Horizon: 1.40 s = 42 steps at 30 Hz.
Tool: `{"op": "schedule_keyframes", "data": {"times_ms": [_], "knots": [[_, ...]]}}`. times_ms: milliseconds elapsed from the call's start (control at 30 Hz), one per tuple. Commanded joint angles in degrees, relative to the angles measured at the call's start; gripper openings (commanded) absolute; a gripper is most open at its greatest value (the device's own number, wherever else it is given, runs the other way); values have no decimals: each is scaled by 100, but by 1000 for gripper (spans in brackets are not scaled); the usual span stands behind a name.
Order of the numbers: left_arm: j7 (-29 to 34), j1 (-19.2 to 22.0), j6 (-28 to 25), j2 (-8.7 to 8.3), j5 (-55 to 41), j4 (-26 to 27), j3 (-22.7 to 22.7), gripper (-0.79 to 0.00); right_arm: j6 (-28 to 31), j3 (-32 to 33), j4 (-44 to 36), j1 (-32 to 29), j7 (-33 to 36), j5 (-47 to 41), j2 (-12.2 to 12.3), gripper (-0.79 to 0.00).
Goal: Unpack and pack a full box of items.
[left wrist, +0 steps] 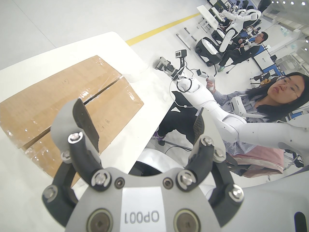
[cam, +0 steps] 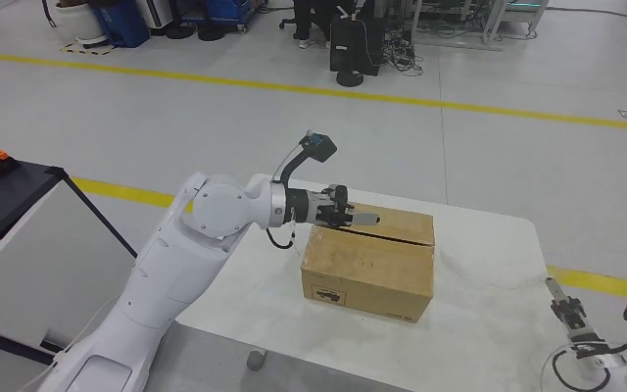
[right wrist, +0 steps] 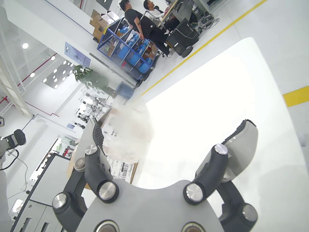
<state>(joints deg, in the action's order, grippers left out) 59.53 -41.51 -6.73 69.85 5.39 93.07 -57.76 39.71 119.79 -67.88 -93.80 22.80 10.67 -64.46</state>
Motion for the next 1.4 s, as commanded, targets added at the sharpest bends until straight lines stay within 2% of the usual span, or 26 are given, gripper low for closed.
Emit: {"op": "schedule_keyframes", "data": {"times_ms": [0,267,433,767,933,1367], "knots": [[0,0,0,0,0,0,0,0,-3,100,91,0,-45,-7,22,0],[0,0,0,0,0,0,0,0,233,540,261,-88,-49,-229,121,0],[0,0,0,0,0,0,0,0,364,666,-145,-254,260,-142,184,0],[0,0,0,0,0,0,0,0,956,-45,-1454,-407,532,719,170,0],[0,0,0,0,0,0,0,0,1618,-581,-1772,-320,868,449,192,0],[-148,-103,-1,-7,111,42,21,0,1547,-650,-1776,-338,893,414,189,0]]}}
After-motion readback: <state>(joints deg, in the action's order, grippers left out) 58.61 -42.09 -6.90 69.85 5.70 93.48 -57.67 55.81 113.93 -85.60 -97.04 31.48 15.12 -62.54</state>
